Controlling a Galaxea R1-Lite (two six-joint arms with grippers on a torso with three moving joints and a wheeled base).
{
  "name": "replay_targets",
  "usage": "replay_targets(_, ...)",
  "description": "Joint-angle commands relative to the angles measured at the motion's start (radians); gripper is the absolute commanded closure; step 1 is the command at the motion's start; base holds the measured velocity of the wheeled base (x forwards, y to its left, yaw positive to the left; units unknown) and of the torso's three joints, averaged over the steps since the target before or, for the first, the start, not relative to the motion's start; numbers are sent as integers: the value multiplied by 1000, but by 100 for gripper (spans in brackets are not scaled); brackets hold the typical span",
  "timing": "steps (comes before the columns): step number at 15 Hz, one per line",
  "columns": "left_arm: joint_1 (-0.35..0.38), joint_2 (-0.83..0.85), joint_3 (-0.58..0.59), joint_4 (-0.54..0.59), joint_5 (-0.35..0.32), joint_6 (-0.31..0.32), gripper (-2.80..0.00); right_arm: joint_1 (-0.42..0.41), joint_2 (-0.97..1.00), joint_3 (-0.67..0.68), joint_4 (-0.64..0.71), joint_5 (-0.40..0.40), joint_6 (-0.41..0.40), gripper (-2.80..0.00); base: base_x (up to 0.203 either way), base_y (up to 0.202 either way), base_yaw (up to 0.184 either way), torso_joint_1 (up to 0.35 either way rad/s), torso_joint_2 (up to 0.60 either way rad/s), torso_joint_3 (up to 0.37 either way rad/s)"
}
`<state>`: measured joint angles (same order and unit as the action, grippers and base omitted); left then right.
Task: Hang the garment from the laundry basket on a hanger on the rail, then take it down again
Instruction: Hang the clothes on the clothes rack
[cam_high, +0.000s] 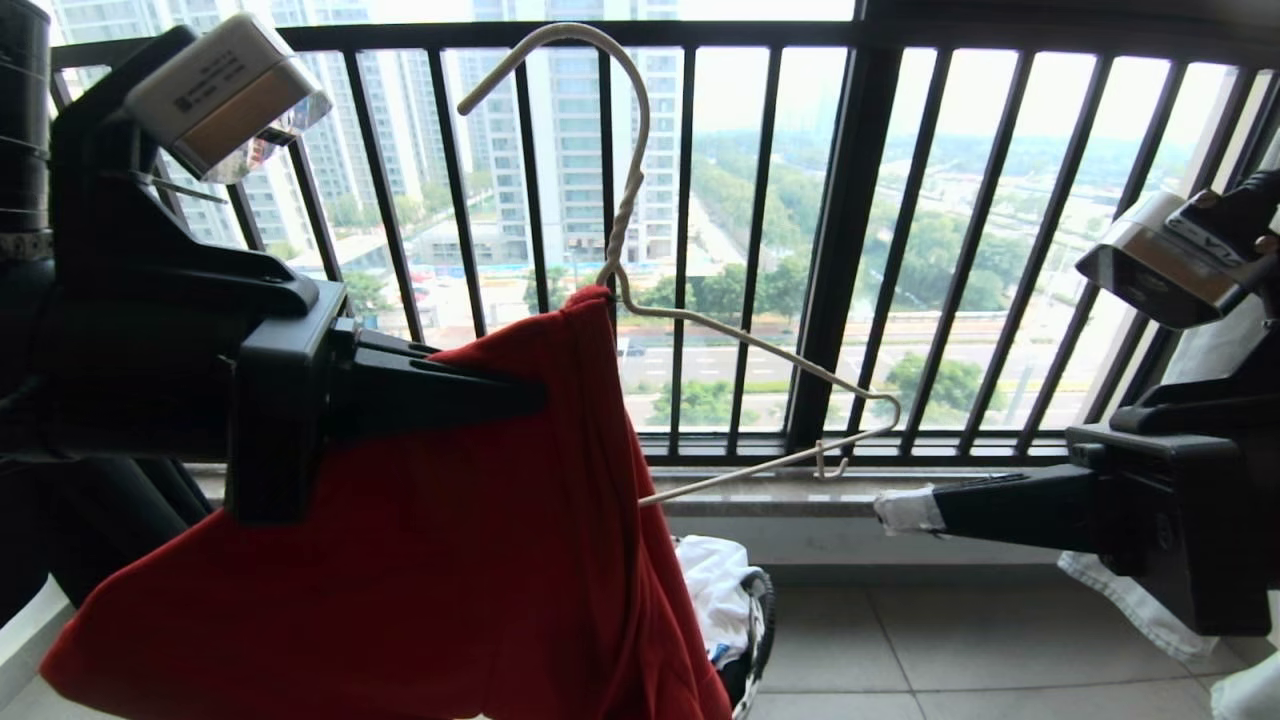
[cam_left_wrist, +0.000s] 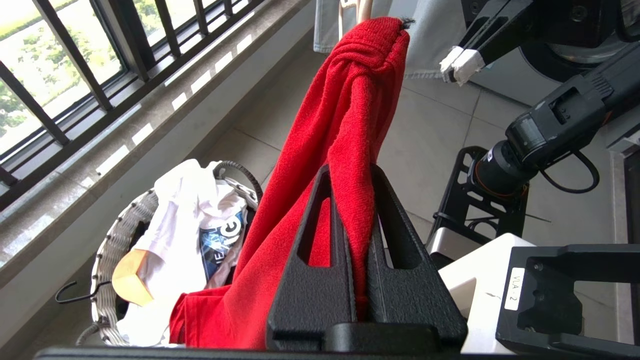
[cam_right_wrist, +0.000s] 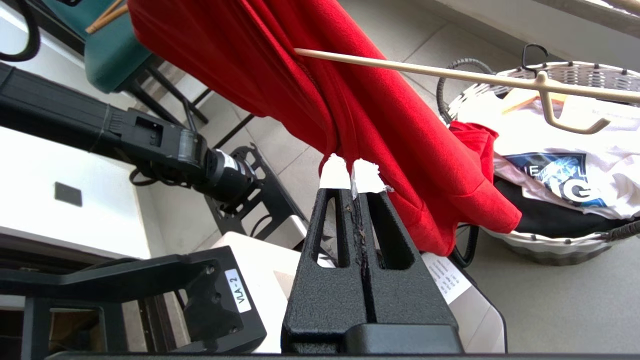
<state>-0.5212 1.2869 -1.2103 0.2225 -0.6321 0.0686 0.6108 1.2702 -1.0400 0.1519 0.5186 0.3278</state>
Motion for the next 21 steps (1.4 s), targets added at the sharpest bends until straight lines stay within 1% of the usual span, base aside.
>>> replay_targets(1, 4, -38, 34, -43, 1, -11, 0, 97, 141, 0, -25, -97, 27, 0, 0, 0, 0, 0, 0, 0)
replay_targets(2, 16, -36, 35, -69, 5, -15, 0, 133, 161, 1, -36, -126, 45, 0, 0, 0, 0, 0, 0, 0)
replay_targets(3, 36, -24, 33, -88, 5, -24, 0, 145, 170, 3, -41, -138, 56, 0, 0, 0, 0, 0, 0, 0)
replay_targets(5, 39, 8, 32, -127, 5, -40, 0, 172, 182, 7, -41, -146, 58, 0, 0, 0, 0, 0, 0, 0)
replay_targets(6, 41, 17, 29, -138, 6, -47, 0, 193, 189, 17, -40, -161, 59, -280, 0, 0, 0, 0, 0, 0)
replay_targets(8, 44, 22, 31, -177, 6, -76, 0, 225, 220, 30, -43, -211, 63, -280, 0, 0, 0, 0, 0, 0)
replay_targets(9, 44, 23, 30, -181, 7, -78, 0, 228, 233, 30, -46, -220, 86, -280, 0, 0, 0, 0, 0, 0)
replay_targets(10, 50, 26, 29, -182, 8, -78, 0, 228, 246, 28, -67, -222, 134, -280, 0, 0, 0, 0, 0, 0)
replay_targets(11, 58, 28, 29, -191, 8, -78, 0, 229, 270, 23, -96, -230, 155, -280, 0, 0, 0, 0, 0, 0)
replay_targets(15, 68, 26, 31, -203, 8, -78, 0, 315, 355, -15, -118, -370, 173, -280, 0, 0, 0, 0, 0, 0)
replay_targets(17, 83, 26, 29, -205, 8, -76, 0, 321, 405, -41, -114, -424, 192, -280, 0, 0, 0, 0, 0, 0)
replay_targets(18, 93, 25, 29, -217, 8, -78, 0, 322, 430, -53, -113, -465, 194, -280, 0, 0, 0, 0, 0, 0)
replay_targets(21, 96, 20, 32, -230, 8, -78, 0, 330, 461, -85, -108, -507, 197, -280, 0, 0, 0, 0, 0, 0)
